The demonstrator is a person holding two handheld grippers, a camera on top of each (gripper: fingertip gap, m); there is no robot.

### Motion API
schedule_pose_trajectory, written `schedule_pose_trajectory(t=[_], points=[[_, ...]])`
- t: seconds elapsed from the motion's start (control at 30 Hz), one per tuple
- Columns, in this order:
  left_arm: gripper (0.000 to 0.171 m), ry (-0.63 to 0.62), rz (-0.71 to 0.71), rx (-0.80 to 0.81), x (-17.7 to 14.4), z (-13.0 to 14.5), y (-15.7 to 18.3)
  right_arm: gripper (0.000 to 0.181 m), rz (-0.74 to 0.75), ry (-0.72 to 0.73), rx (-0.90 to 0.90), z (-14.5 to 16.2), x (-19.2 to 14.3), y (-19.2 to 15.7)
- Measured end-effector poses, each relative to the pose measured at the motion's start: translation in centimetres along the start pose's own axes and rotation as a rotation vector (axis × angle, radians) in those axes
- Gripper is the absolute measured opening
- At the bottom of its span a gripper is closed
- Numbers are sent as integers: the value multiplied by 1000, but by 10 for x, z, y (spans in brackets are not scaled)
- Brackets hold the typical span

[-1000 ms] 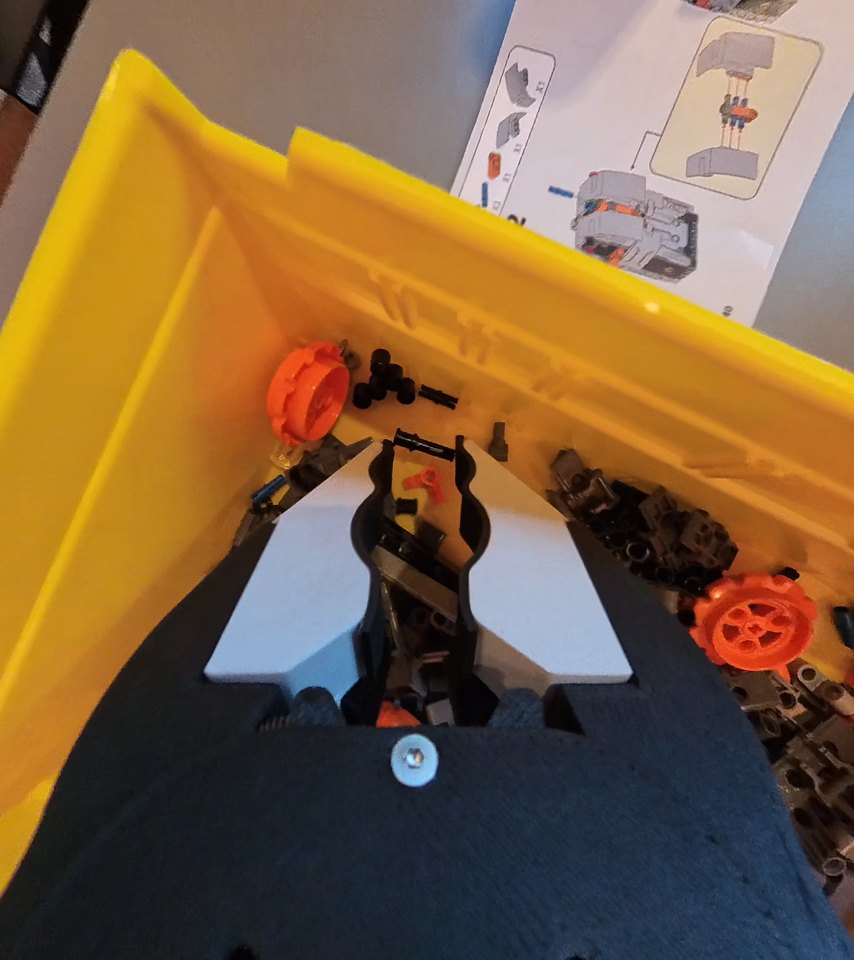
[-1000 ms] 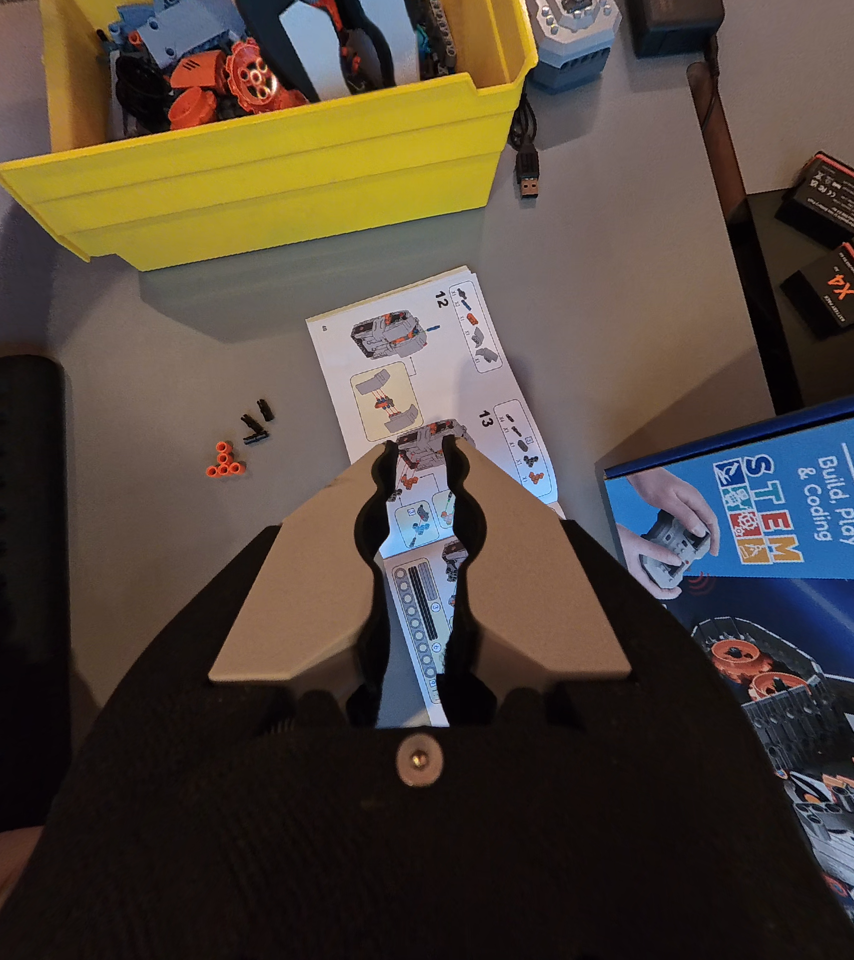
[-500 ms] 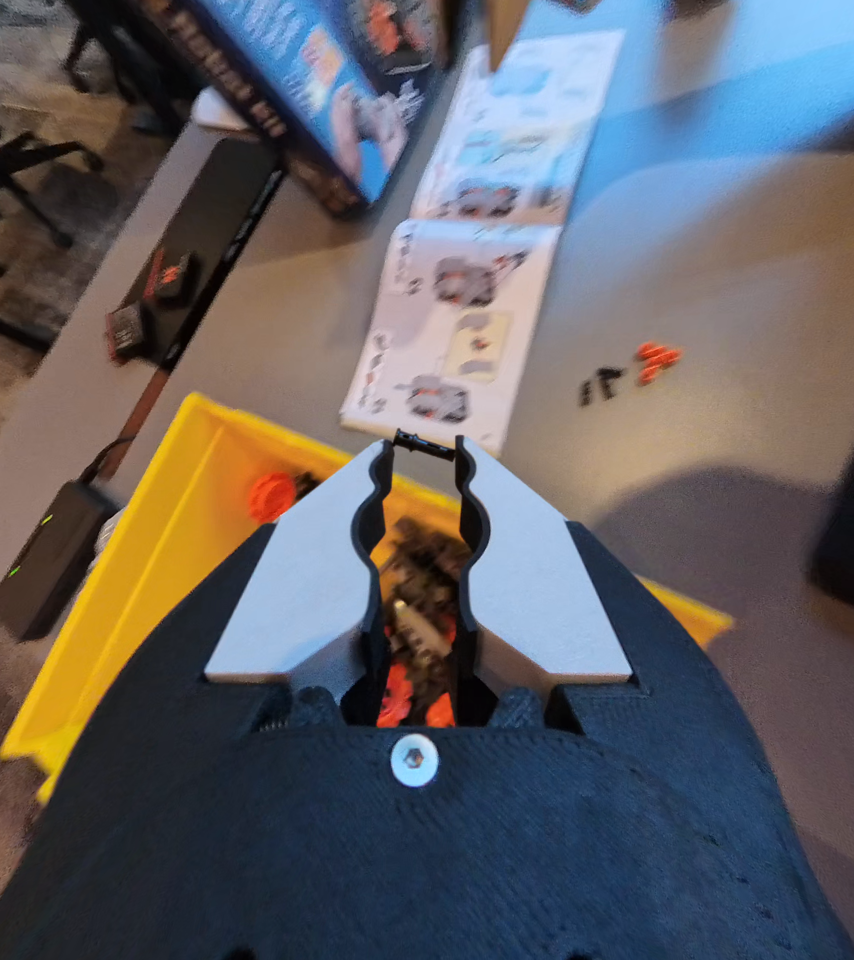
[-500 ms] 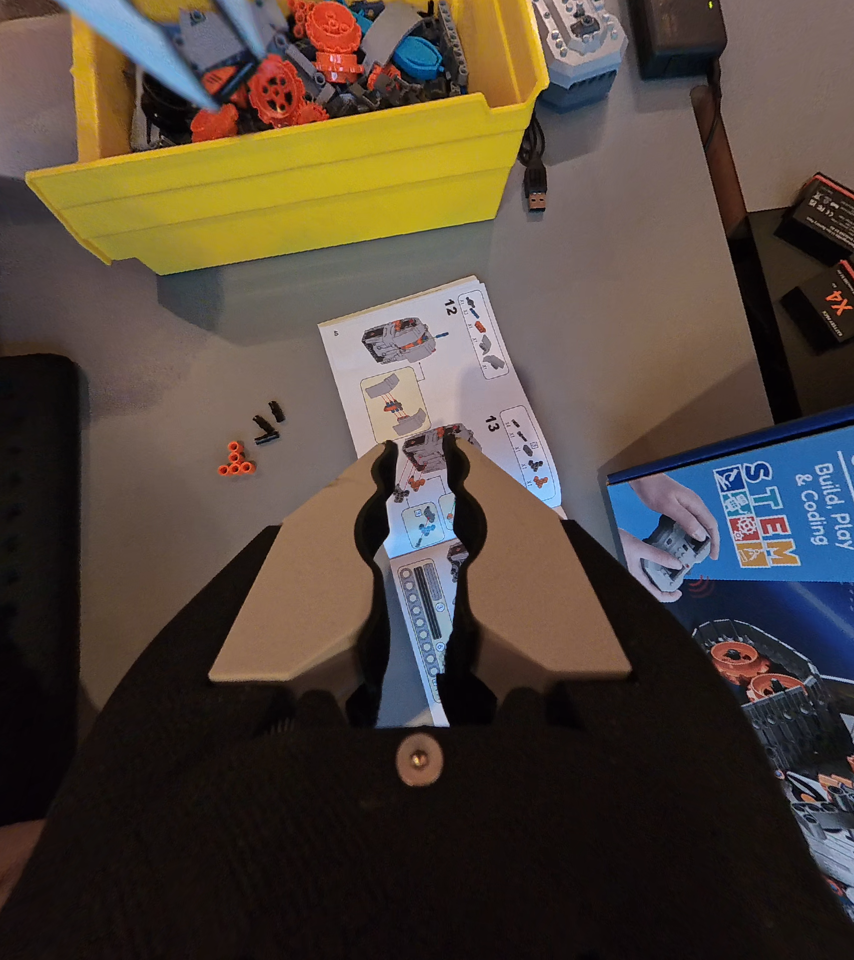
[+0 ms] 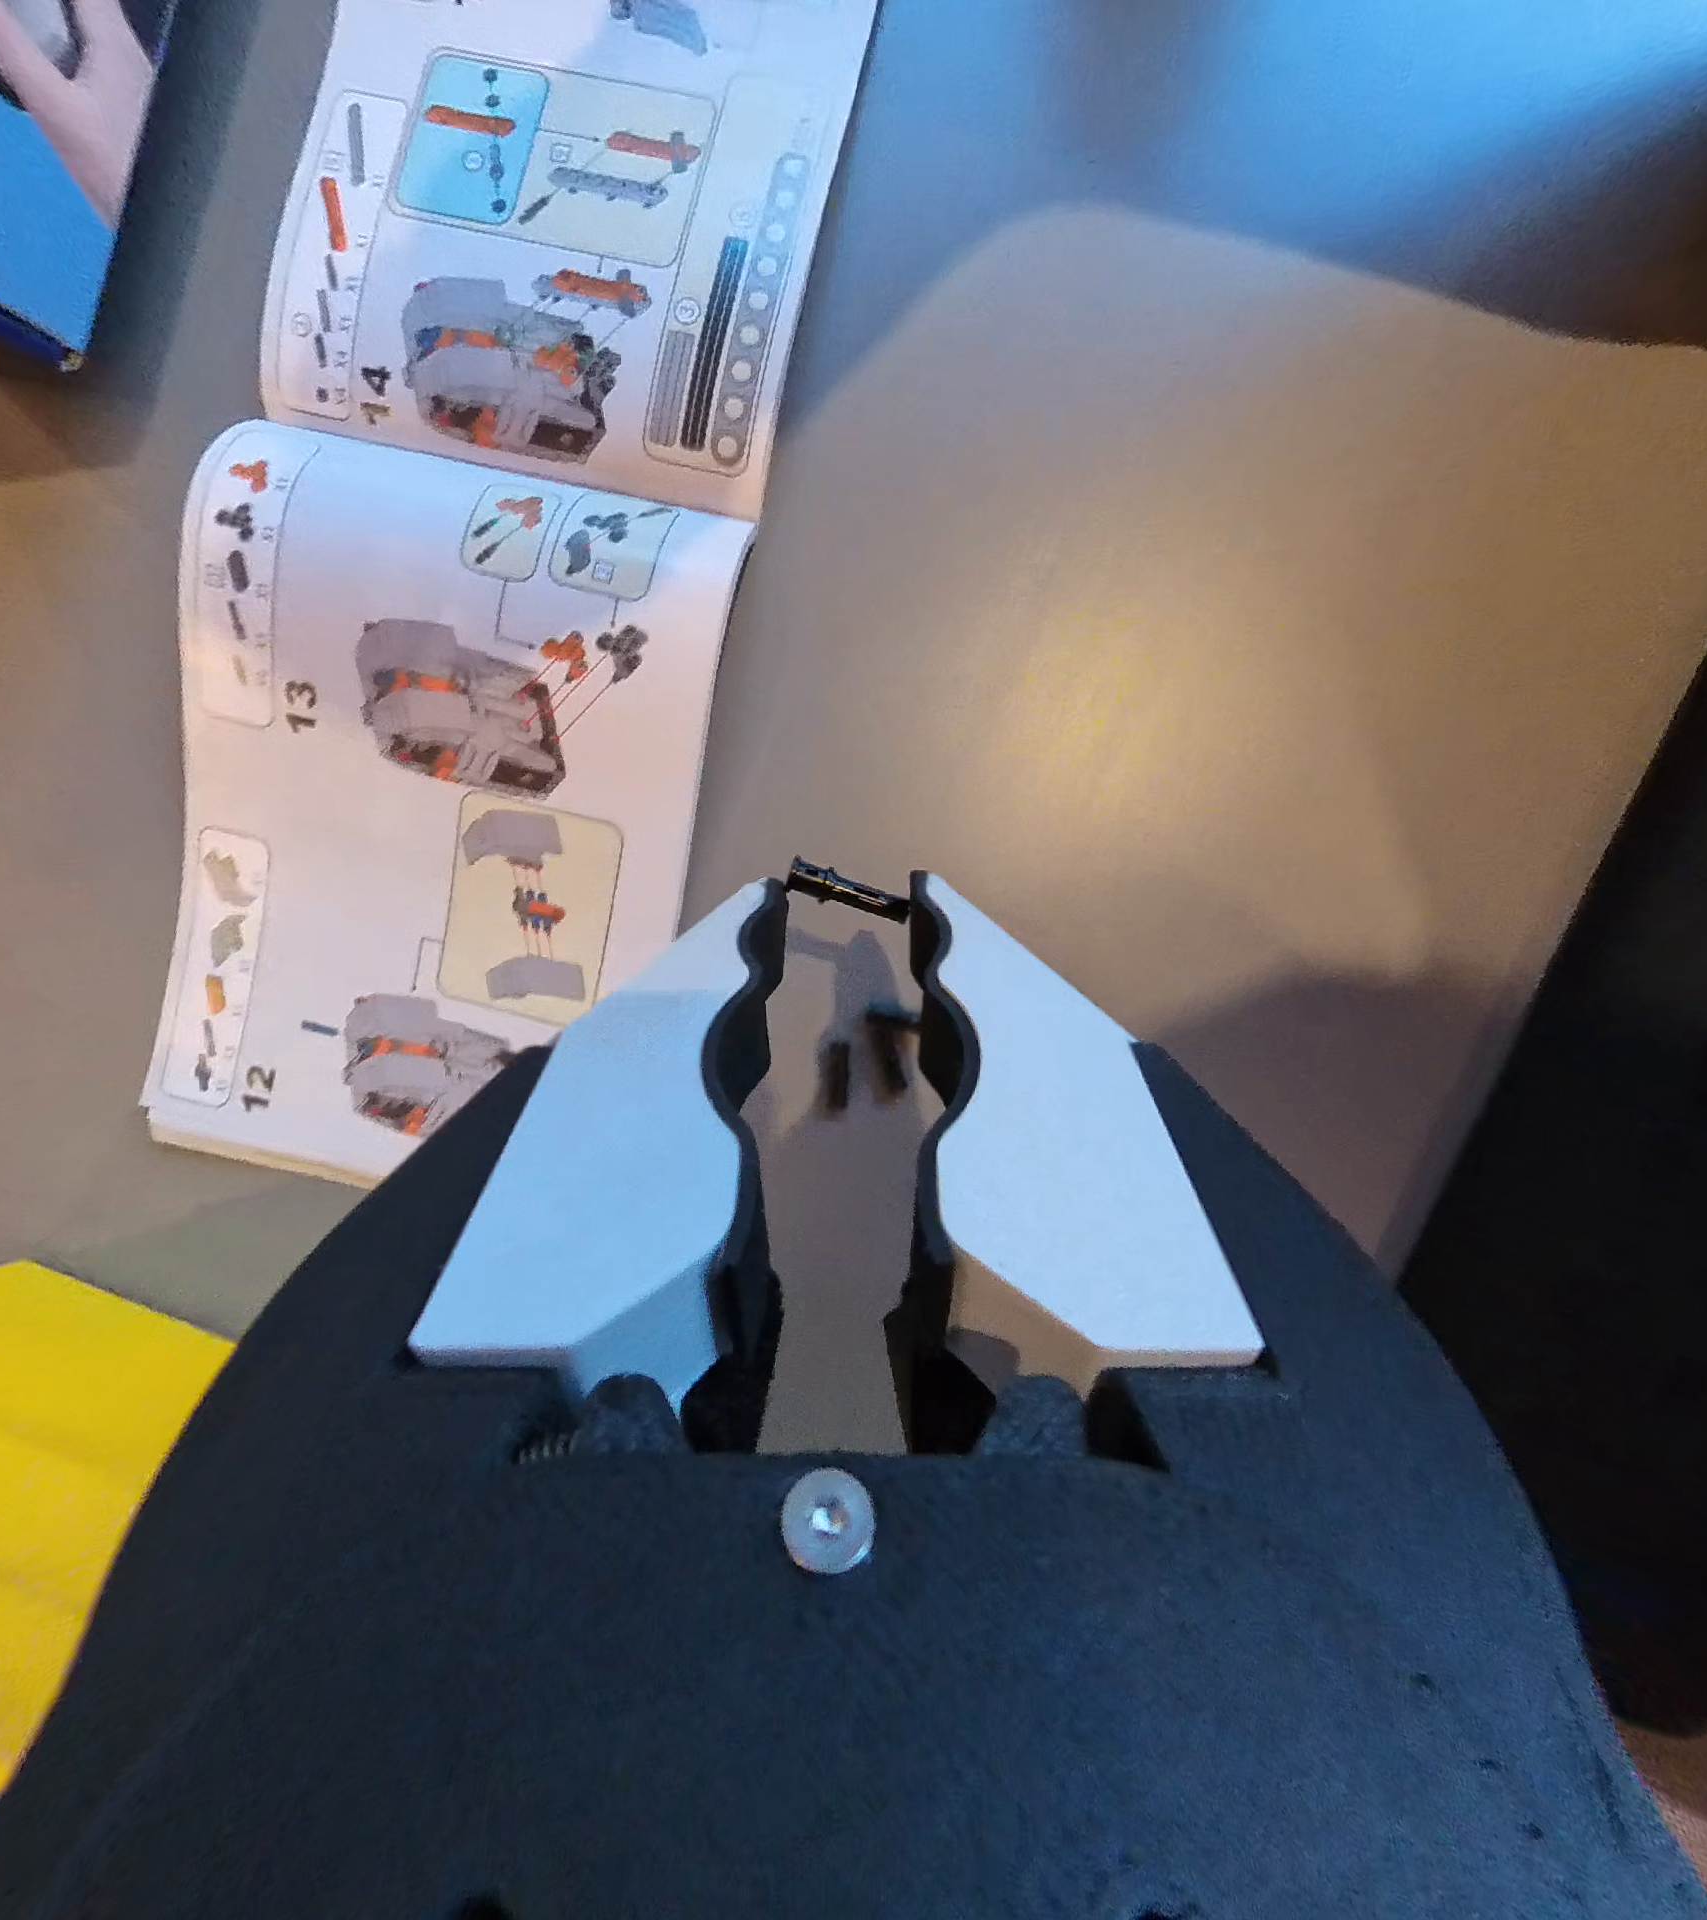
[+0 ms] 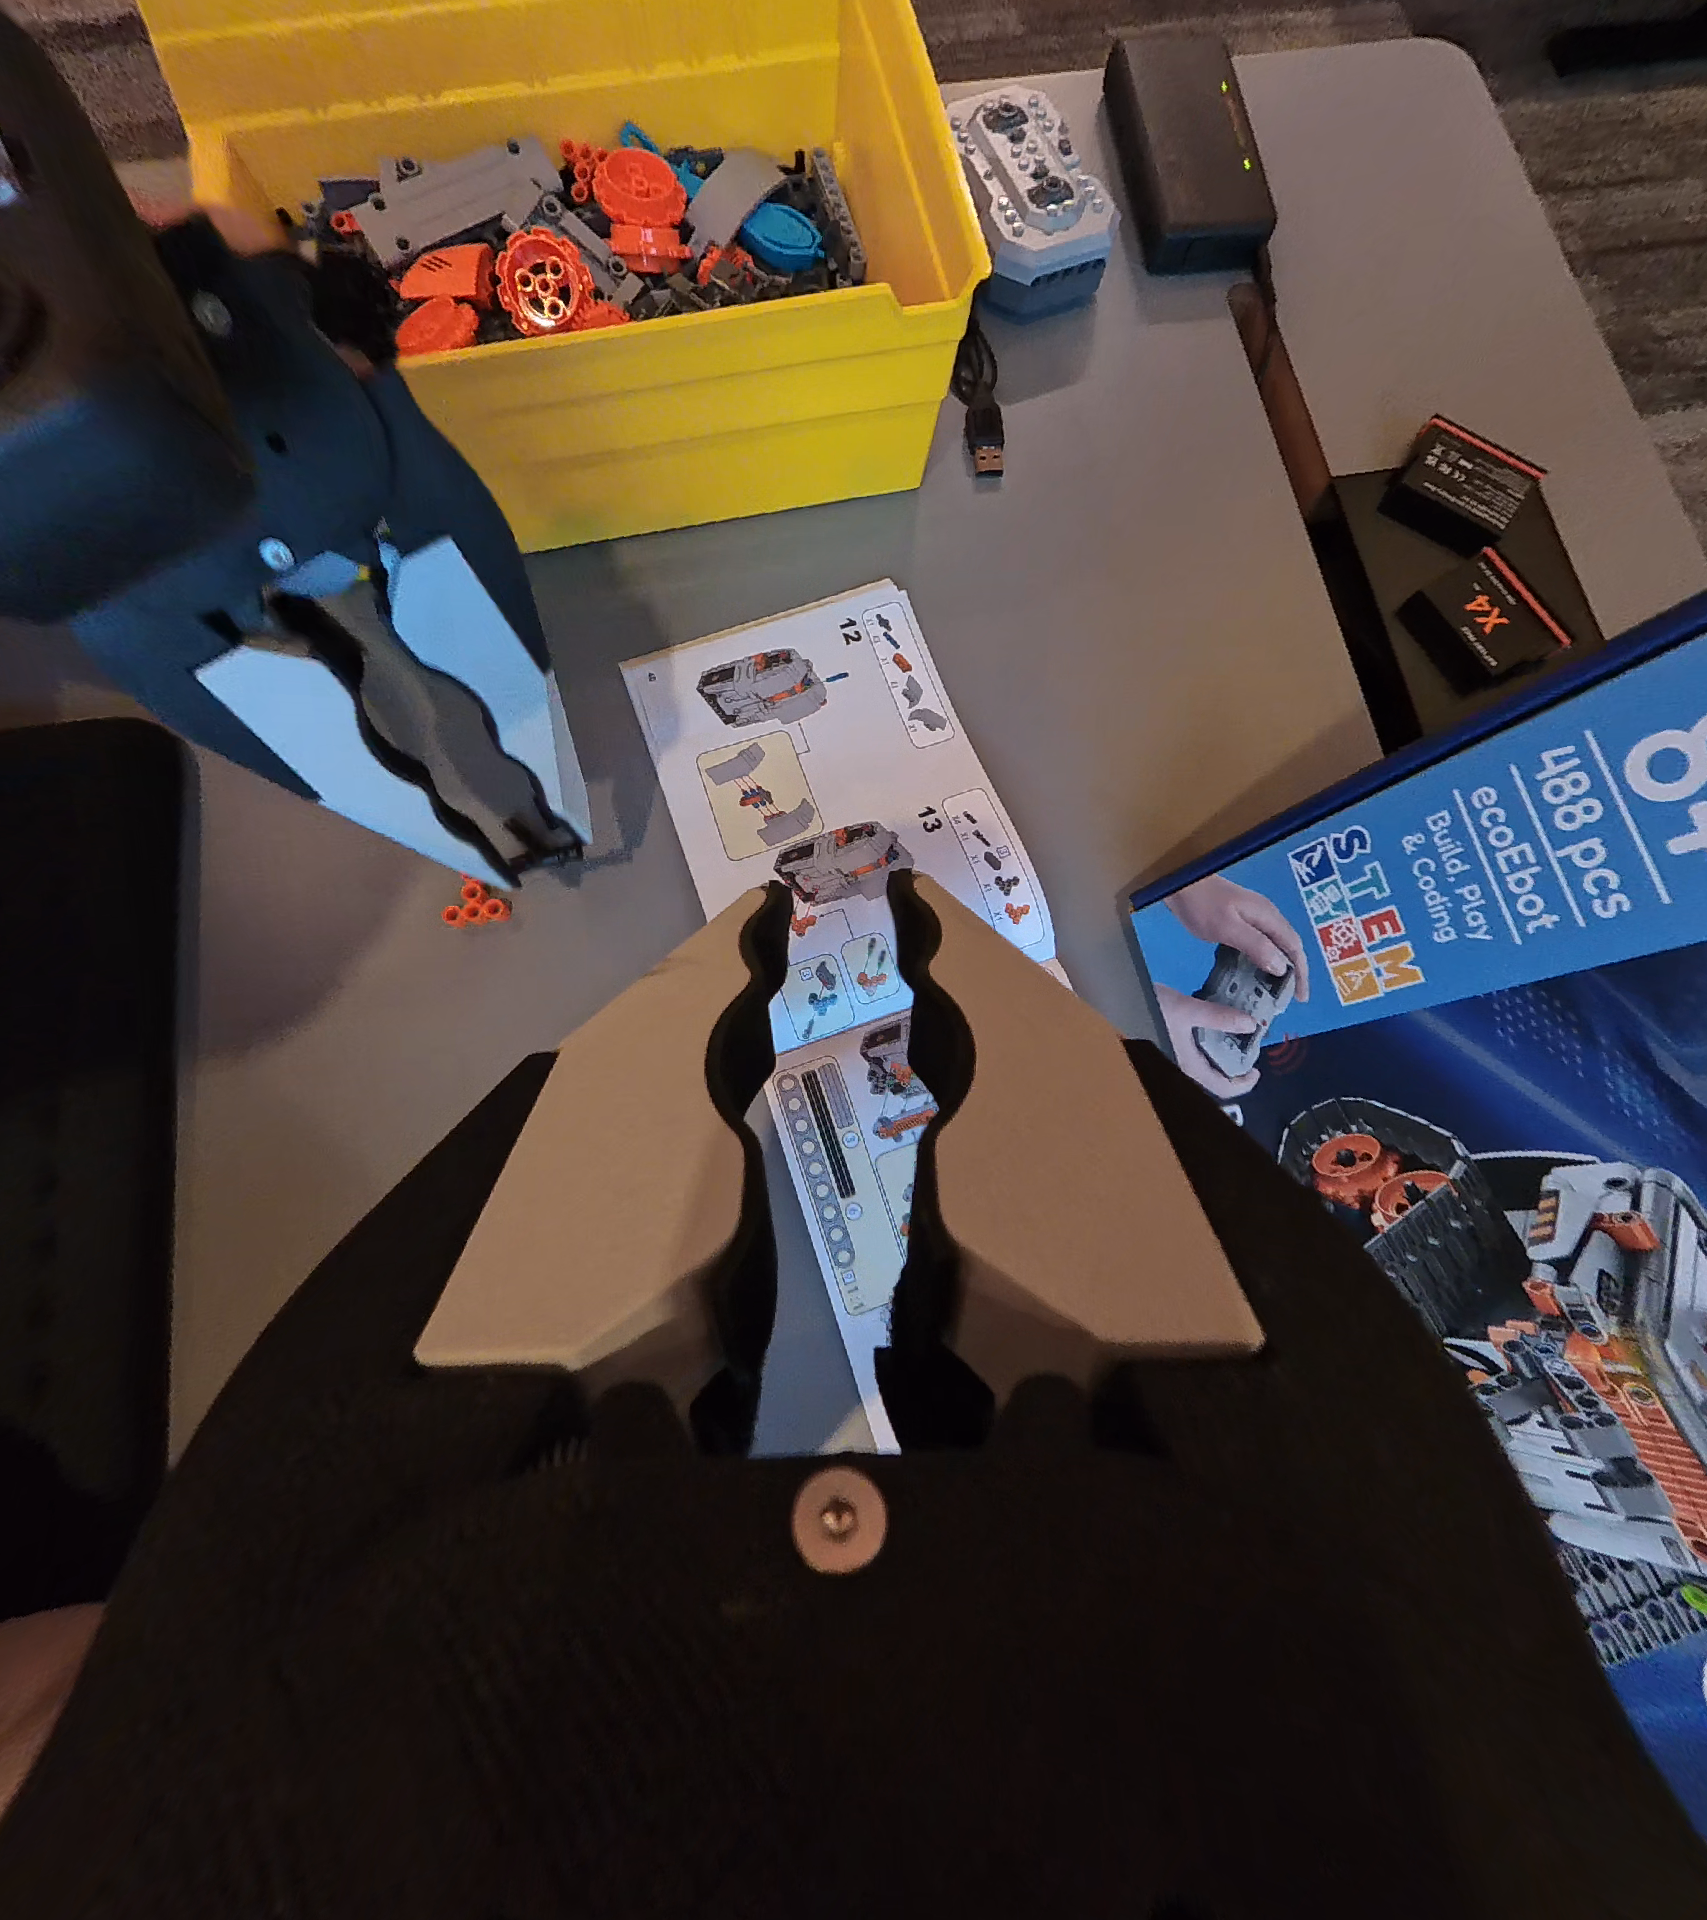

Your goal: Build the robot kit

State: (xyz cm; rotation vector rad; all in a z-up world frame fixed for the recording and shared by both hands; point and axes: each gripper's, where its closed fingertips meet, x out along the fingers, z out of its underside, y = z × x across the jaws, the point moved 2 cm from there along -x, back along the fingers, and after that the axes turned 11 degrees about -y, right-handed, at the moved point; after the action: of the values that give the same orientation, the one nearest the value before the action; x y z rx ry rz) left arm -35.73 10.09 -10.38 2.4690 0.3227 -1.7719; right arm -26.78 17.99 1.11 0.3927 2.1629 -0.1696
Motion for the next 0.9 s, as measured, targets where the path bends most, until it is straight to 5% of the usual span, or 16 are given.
schedule_pose_trajectory(t=[0.5,0.63,0.8,0.9], points=[[21,-164,19,-68,42,5,11,19,-22,81,-15,-1,-16,-2],[32,-117,34,-78,40,2,10,20,-19,85,-12,-1,-17,-1],[33,80,-87,-152,-38,-5,-22,20,-14,92,-24,-4,-18,-3],[26,183,-248,-271,-110,29,-64,20,-8,97,-30,-6,-19,-3]])
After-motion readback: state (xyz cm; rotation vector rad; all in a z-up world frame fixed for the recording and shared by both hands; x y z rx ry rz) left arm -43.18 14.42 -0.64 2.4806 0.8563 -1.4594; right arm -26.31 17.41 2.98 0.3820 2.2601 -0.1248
